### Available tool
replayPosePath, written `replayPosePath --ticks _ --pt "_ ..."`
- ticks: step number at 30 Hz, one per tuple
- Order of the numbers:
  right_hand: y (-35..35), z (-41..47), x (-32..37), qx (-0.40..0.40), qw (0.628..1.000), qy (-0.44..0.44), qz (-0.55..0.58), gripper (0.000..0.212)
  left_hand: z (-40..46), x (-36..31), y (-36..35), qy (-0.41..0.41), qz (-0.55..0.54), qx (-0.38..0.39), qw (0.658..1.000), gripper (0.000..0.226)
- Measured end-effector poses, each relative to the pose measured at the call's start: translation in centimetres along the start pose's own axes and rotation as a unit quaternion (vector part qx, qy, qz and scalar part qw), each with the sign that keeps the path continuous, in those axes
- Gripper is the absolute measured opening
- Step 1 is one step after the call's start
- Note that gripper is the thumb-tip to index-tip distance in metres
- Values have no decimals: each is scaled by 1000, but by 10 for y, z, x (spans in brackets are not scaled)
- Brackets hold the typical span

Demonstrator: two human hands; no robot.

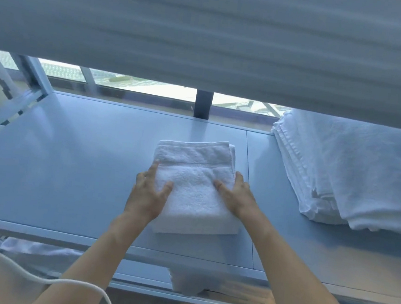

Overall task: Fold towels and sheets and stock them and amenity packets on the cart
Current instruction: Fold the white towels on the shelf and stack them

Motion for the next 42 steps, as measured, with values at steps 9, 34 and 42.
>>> replayPosePath --ticks 9,34,42 --pt "-2 11 -2 54 991 -46 111 107 17 -6 -17 96 -23 89 991 97" --pt "-34 -122 12 -3 987 52 152 106 -113 -32 15 111 12 -43 993 81" --pt "-84 -198 85 -111 966 198 124 76 -155 26 97 117 -40 -83 989 98"
Point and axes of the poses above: each hand's wrist, its own z-axis towards the middle knuckle, its own y-axis out of the back of the hand, x = y × z, the point moved 2 cm from there along z, towards the middle knuckle, and after that the axes turned 8 degrees about z, right-handed, at the moved point
